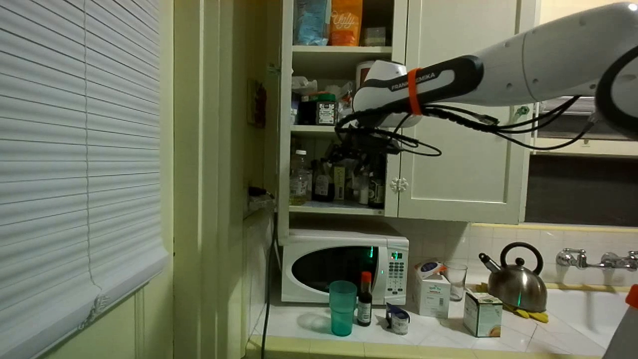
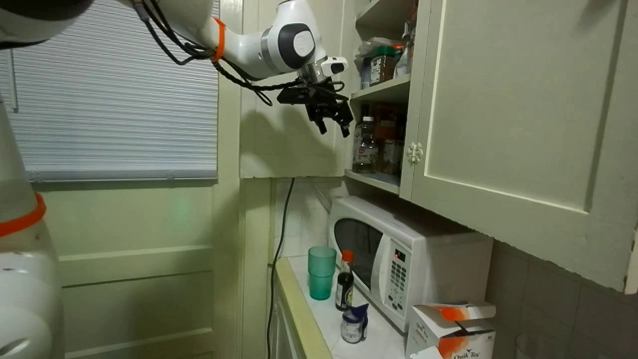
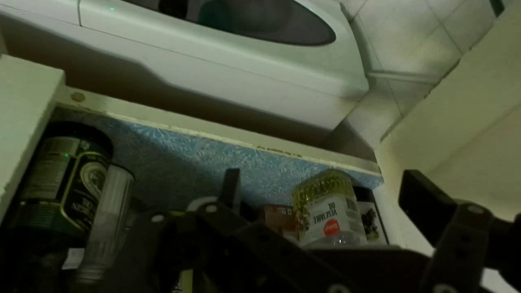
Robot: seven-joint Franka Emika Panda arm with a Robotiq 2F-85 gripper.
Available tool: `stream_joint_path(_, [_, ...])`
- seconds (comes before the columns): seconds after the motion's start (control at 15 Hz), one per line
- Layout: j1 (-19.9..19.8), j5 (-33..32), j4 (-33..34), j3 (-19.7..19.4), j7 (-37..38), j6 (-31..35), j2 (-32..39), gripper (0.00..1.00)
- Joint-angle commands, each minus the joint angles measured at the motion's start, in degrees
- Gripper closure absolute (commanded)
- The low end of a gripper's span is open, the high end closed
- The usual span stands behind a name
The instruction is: Take the bottle of oil off the bottom shelf of the cabinet and place it in front of the microwave
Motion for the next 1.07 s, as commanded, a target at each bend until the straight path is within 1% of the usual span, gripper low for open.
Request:
stream_joint_path(0.0, [1.3, -3.3, 12.3, 0.2, 7.2, 0.2, 9.3, 0.0])
stream_joint_path(0.07, [1.9, -1.5, 6.4, -1.0, 3.5, -0.2, 4.9, 0.0])
stream_joint_path(0.13, [2.2, -1.9, 9.0, -1.1, 4.7, -0.1, 6.8, 0.0])
stream_joint_path(0.27, [2.3, -2.1, 11.5, -1.3, 5.3, -0.2, 8.8, 0.0])
stream_joint_path(0.67, [2.4, -2.1, 12.2, -1.3, 5.4, -0.2, 9.2, 0.0])
stream_joint_path(0.73, [2.4, -3.2, 12.9, -1.5, 7.2, 0.5, 10.3, 0.0])
stream_joint_path(0.87, [3.1, -1.5, 15.8, -1.7, 7.7, 1.9, 13.5, 0.0])
stream_joint_path(1.0, [4.1, -3.9, 20.3, -1.9, 10.2, 3.2, 17.8, 0.0])
